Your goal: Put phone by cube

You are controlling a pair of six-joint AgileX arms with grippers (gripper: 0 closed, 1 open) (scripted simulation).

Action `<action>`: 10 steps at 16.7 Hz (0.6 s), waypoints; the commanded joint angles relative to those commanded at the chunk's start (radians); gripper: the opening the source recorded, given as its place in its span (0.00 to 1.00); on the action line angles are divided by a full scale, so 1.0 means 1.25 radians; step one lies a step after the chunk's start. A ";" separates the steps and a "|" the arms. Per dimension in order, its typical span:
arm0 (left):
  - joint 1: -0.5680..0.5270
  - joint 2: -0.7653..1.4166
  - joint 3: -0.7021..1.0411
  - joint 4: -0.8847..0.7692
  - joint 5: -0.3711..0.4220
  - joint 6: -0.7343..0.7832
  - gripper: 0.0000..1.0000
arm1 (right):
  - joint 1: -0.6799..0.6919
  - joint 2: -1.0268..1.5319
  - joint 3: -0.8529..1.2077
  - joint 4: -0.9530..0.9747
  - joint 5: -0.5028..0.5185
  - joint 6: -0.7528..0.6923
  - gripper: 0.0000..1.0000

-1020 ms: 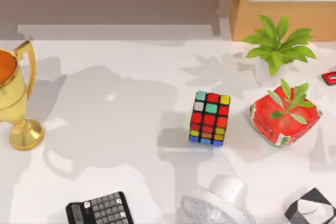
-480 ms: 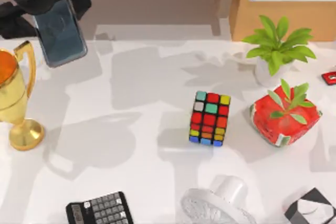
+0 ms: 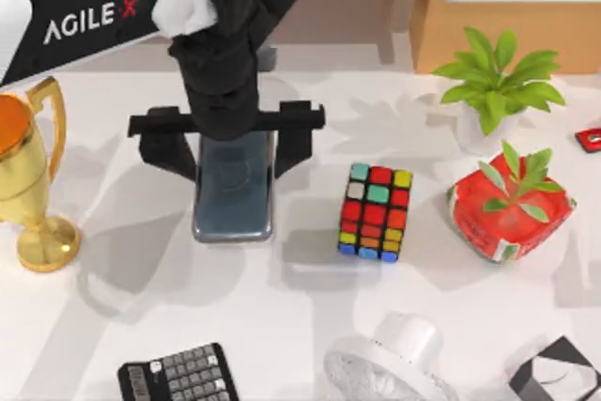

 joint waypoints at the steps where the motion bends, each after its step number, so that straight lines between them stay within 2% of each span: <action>1: -0.007 0.007 -0.006 -0.007 -0.001 0.000 0.00 | 0.000 0.000 0.000 0.000 0.000 0.000 1.00; 10: -0.007 0.008 -0.007 -0.009 0.000 0.002 0.00 | 0.000 0.000 0.000 0.000 0.000 0.000 1.00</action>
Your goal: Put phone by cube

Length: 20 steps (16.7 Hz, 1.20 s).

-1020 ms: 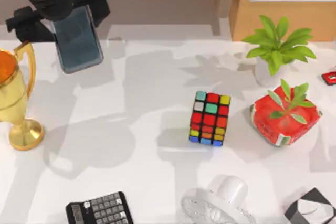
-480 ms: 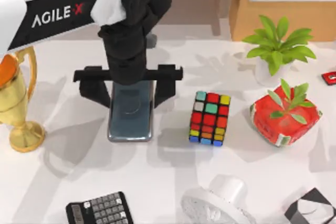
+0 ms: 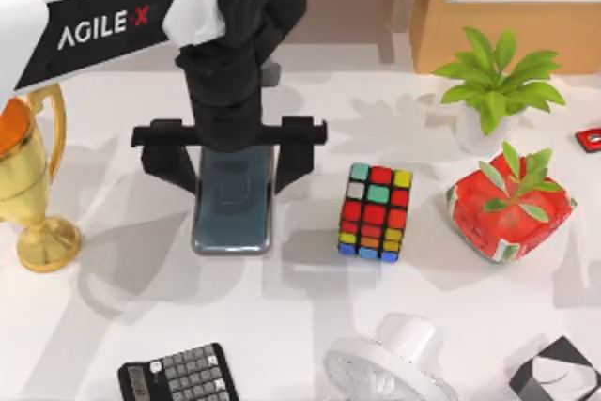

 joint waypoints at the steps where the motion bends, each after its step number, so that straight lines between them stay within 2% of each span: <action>1: 0.000 0.000 0.000 0.000 0.000 0.000 0.00 | 0.000 0.000 0.000 0.000 0.000 0.000 1.00; 11: -0.010 -0.004 0.002 -0.012 0.015 0.012 0.00 | 0.000 0.000 0.000 0.000 0.000 0.000 1.00; 20: -0.020 -0.020 0.004 -0.025 0.059 0.024 0.00 | 0.000 0.000 0.000 0.000 0.000 0.000 1.00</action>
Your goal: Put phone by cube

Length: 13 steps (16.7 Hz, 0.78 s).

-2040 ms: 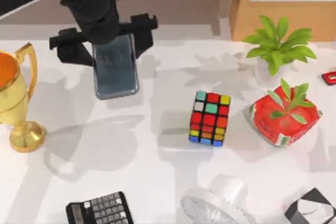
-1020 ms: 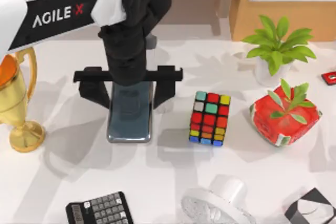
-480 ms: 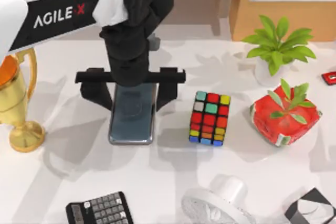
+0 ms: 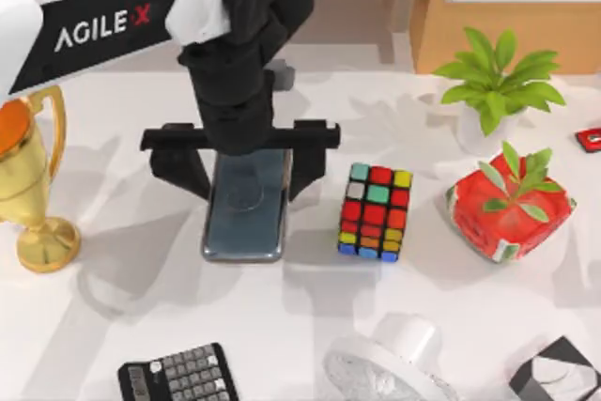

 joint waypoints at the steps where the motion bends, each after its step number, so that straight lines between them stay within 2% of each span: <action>1: 0.000 -0.003 0.000 0.001 0.006 0.000 0.00 | 0.000 0.000 0.000 0.000 0.000 0.000 1.00; 7: 0.001 -0.020 -0.003 0.018 0.030 -0.004 0.00 | 0.000 0.000 0.000 0.000 0.000 0.000 1.00; 13: 0.005 -0.032 -0.016 0.061 0.023 -0.009 0.00 | 0.000 0.000 0.000 0.000 0.000 0.000 1.00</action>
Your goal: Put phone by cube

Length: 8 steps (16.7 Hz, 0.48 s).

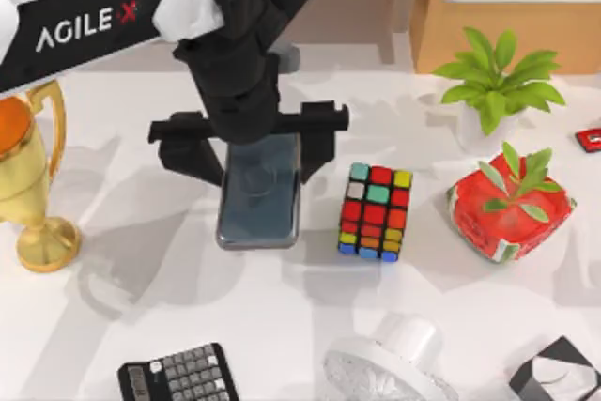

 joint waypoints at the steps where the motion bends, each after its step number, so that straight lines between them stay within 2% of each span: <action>1: 0.001 -0.001 -0.003 0.009 -0.004 -0.001 0.00 | 0.000 0.000 0.000 0.000 0.000 0.000 1.00; 8: 0.009 0.025 -0.030 0.081 -0.051 -0.008 0.00 | 0.000 0.000 0.000 0.000 0.000 0.000 1.00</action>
